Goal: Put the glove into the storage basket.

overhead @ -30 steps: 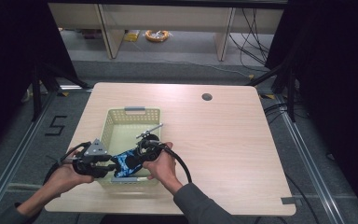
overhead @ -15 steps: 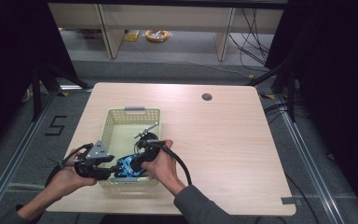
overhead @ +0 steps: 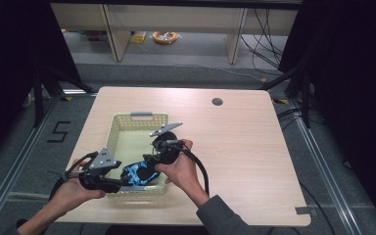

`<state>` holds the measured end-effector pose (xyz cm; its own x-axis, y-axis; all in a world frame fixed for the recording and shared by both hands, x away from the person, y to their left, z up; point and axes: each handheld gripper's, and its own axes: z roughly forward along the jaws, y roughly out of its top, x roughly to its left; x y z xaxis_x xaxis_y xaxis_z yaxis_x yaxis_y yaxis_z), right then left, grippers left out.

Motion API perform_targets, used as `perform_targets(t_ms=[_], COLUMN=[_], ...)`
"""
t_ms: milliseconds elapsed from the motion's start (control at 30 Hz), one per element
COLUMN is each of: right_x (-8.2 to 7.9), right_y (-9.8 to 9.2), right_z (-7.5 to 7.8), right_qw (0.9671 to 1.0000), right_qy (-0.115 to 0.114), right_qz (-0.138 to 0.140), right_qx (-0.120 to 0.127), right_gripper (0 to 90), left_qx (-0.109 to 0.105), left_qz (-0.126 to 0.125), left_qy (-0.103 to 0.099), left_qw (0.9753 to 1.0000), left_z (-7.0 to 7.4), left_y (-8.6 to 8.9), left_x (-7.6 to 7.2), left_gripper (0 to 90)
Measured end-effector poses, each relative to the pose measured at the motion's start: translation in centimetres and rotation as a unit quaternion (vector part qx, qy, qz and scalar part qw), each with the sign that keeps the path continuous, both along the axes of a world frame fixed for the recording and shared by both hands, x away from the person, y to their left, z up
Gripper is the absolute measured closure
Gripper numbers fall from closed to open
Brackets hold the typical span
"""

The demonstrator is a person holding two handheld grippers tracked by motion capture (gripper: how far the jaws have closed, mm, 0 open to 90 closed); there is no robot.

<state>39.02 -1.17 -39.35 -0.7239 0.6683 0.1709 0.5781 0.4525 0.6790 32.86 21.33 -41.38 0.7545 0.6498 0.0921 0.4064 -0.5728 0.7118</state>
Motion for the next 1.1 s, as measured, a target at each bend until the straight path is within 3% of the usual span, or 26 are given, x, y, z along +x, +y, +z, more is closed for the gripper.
perform_targets(t_ms=[100,133,233,300,567,633,800,900,1100], right_x=[-0.4,-0.4,-0.9,-1.4,-2.7,-3.2,-3.9,-4.3,-5.5], right_y=[-1.1,-1.5,-2.9,-3.8,-7.8,-8.6,-10.6,-11.4,-12.7], right_z=[0.4,0.4,0.9,1.0,0.5,0.4,0.2,-0.2,-1.1], right_qw=[0.9999,0.9991,0.9985,0.9981,0.9971,0.9968,0.9954,0.9944,0.9941], right_qy=[-0.010,-0.035,-0.051,-0.051,-0.065,-0.057,-0.067,-0.073,-0.068], right_qz=[0.005,0.016,0.014,0.010,0.003,-0.006,-0.014,-0.014,-0.029], right_qx=[0.012,0.015,0.016,0.032,0.041,0.055,0.067,0.075,0.080], right_gripper=[44.5,44.3,43.6,43.4,41.3,40.7,39.4,39.1,38.4], left_qx=[-0.017,-0.027,-0.053,-0.059,-0.087,-0.103,-0.128,-0.128,-0.138], left_qz=[-0.002,-0.001,-0.002,-0.011,-0.041,-0.042,-0.058,-0.072,-0.070], left_qy=[-0.010,-0.008,-0.012,-0.013,0.002,0.000,0.005,0.007,0.001], left_qw=[0.9998,0.9996,0.9985,0.9981,0.9954,0.9938,0.9901,0.9891,0.9879], left_z=[0.5,0.7,1.0,1.0,0.3,0.0,-0.7,-1.2,-1.6], left_y=[-0.4,-0.6,-1.3,-1.8,-4.2,-4.8,-6.4,-6.9,-7.4], left_x=[-0.5,-0.8,-1.6,-2.2,-4.2,-4.6,-5.7,-6.2,-6.7], left_gripper=[34.2,33.6,31.8,31.1,29.3,28.9,27.7,27.1,26.3])
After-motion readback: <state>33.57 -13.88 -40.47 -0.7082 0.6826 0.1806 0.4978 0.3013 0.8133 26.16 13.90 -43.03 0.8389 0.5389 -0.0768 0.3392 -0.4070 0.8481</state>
